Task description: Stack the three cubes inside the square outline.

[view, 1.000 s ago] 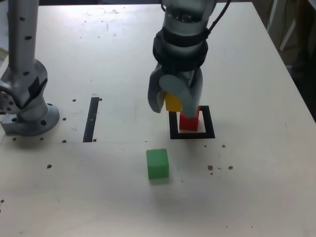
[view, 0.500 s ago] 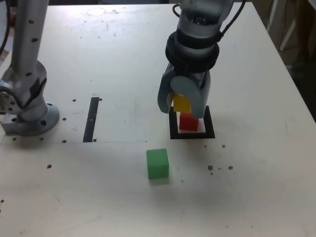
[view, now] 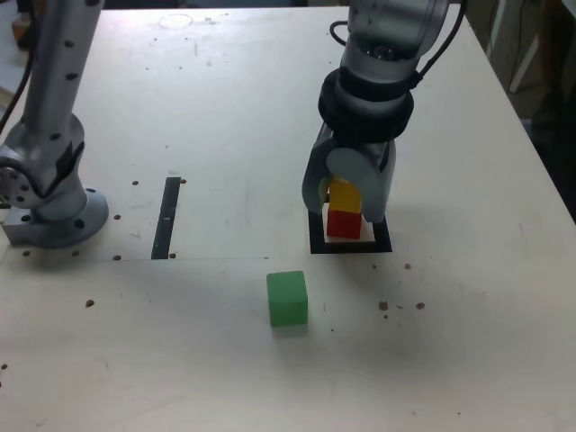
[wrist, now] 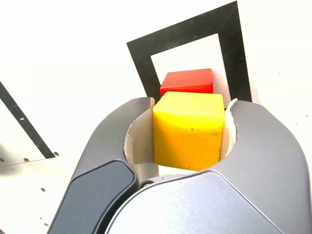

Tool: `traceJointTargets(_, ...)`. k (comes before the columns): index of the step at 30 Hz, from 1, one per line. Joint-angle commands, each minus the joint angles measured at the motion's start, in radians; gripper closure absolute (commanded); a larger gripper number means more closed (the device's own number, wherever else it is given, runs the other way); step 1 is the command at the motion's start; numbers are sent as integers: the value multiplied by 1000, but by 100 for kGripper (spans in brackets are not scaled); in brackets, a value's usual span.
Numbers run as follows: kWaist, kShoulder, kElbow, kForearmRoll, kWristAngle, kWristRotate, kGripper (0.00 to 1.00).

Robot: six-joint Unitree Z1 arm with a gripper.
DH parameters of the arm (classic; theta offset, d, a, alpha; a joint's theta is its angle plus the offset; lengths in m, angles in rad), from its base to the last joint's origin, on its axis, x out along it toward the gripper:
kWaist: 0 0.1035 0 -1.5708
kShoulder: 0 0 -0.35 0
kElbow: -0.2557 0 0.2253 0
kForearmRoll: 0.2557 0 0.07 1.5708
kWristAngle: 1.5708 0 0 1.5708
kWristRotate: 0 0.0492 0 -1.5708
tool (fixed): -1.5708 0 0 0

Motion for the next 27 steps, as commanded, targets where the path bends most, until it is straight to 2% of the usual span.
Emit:
traceJointTargets(1,3,5,-3,-2,-1,3,60)
traceJointTargets(7,8,9,1,-1,-2,15,10)
traceJointTargets(9,9,8,4,-1,-2,16,1)
traceJointTargets(21,10,2,16,2,-6,23,0)
traceJointTargets(27,10,-32,39,6,-5,24,0)
